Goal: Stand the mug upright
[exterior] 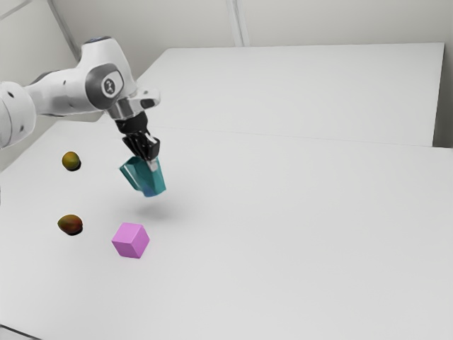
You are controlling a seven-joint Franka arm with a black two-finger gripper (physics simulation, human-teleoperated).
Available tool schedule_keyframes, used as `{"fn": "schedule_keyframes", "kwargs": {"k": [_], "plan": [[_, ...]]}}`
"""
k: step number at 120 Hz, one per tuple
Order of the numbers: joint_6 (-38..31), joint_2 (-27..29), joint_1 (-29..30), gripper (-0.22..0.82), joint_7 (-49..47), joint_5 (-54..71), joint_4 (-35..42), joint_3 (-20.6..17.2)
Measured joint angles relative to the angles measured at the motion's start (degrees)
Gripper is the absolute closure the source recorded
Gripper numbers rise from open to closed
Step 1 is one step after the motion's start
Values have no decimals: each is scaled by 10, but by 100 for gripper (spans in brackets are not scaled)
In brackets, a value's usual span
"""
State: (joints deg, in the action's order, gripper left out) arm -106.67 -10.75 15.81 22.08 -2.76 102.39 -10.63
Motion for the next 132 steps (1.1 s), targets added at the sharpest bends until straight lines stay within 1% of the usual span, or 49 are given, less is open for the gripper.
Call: {"fn": "schedule_keyframes", "kwargs": {"k": [6,14,25,39,52,81,132], "plan": [[-41,14,-44,79,1,19,29,30],[-90,32,-82,79,2,42,66,48],[-142,51,-104,79,1,59,106,58],[-177,61,-138,79,-1,68,126,84],[-184,62,-149,79,-7,71,131,89],[-176,47,-154,79,-23,71,138,90],[-208,19,-164,79,-52,72,139,90]]}}
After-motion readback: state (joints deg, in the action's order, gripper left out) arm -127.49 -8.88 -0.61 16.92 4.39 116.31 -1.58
